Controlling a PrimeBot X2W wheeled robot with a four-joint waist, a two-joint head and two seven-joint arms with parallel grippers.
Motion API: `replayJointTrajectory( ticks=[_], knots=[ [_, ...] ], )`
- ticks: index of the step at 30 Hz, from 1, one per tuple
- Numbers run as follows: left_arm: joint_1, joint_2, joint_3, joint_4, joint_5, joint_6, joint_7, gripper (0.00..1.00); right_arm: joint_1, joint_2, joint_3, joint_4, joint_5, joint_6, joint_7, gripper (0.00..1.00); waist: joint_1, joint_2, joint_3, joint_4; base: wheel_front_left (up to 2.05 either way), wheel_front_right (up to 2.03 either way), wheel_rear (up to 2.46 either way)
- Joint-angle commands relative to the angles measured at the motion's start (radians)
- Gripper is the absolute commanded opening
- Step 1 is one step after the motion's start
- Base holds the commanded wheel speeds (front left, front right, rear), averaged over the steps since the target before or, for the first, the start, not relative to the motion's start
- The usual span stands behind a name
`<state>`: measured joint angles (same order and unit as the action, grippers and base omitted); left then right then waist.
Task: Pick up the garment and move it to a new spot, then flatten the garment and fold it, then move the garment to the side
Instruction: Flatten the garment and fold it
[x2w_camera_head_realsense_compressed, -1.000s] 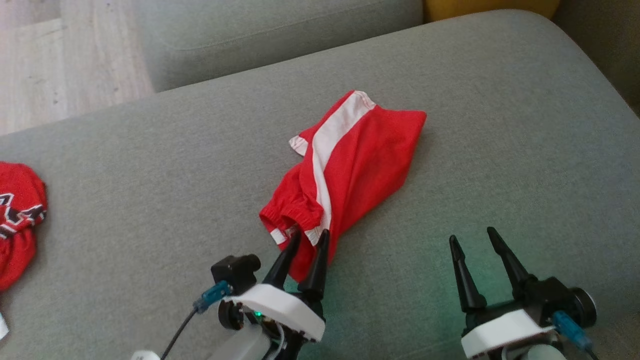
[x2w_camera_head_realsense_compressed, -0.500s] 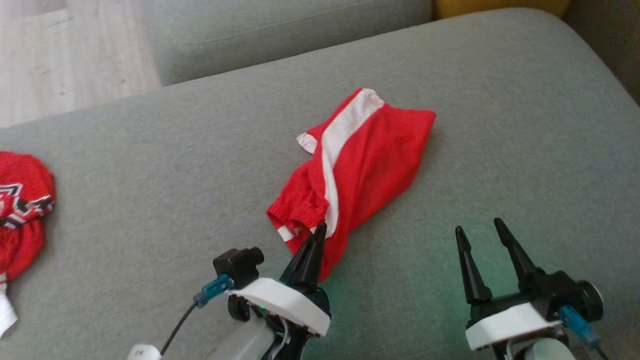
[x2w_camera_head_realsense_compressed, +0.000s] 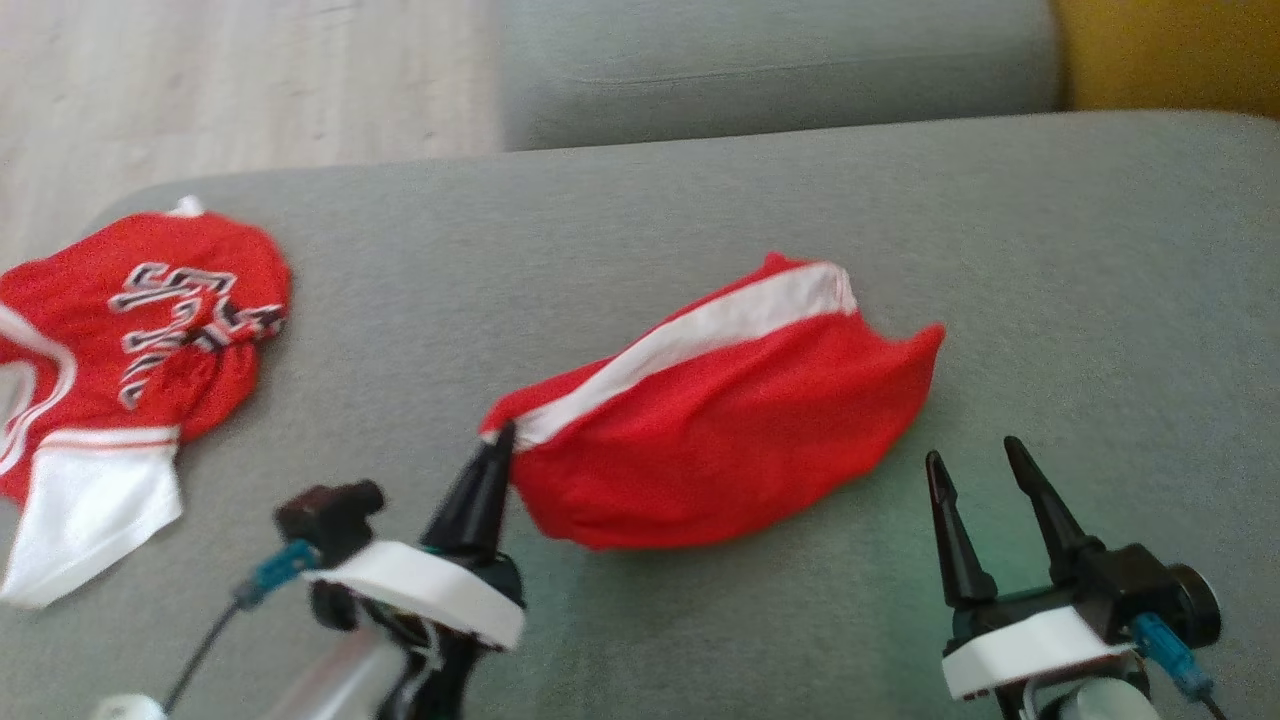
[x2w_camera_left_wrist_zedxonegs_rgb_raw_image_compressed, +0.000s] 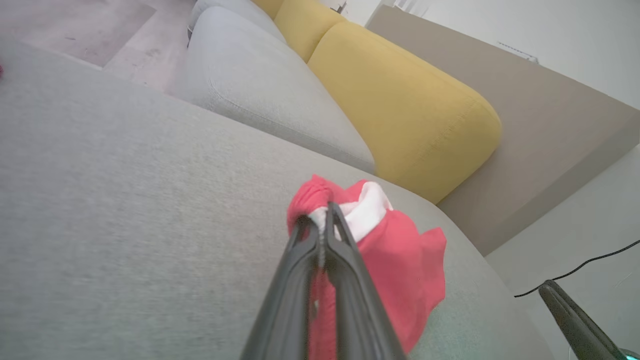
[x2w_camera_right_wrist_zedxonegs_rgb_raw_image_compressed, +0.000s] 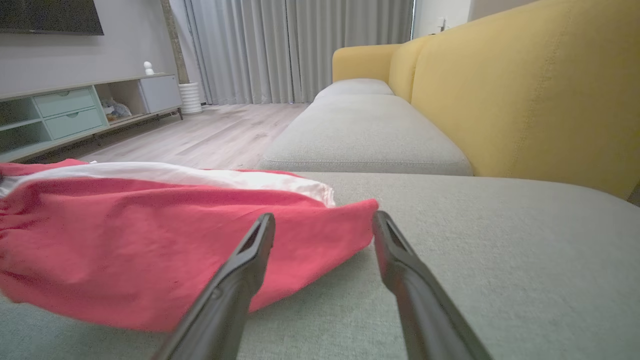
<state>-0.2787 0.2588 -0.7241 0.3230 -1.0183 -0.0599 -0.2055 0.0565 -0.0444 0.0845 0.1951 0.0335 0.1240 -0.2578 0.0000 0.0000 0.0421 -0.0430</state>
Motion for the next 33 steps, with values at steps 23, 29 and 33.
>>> replayJointTrajectory(
  ticks=[23,29,33],
  knots=[
    [-0.115,0.211,0.128,-0.148,0.017,0.015,0.051,0.00,-0.421,-0.228,0.323,0.320,0.378,0.007,0.009,1.00,0.0000,0.0000,0.116,0.237,0.00,0.00,0.00],
    [-0.143,0.188,0.126,-0.120,0.019,0.008,0.038,0.00,-0.541,-0.307,0.535,0.406,0.616,0.007,0.065,1.00,0.0000,0.0000,0.140,0.264,0.00,0.00,0.00],
    [-0.161,0.176,0.116,-0.109,0.023,-0.001,0.037,0.00,-0.601,-0.338,0.666,0.410,0.749,0.007,0.093,1.00,0.0000,0.0000,0.158,0.277,0.00,0.00,0.00]
  ],
)
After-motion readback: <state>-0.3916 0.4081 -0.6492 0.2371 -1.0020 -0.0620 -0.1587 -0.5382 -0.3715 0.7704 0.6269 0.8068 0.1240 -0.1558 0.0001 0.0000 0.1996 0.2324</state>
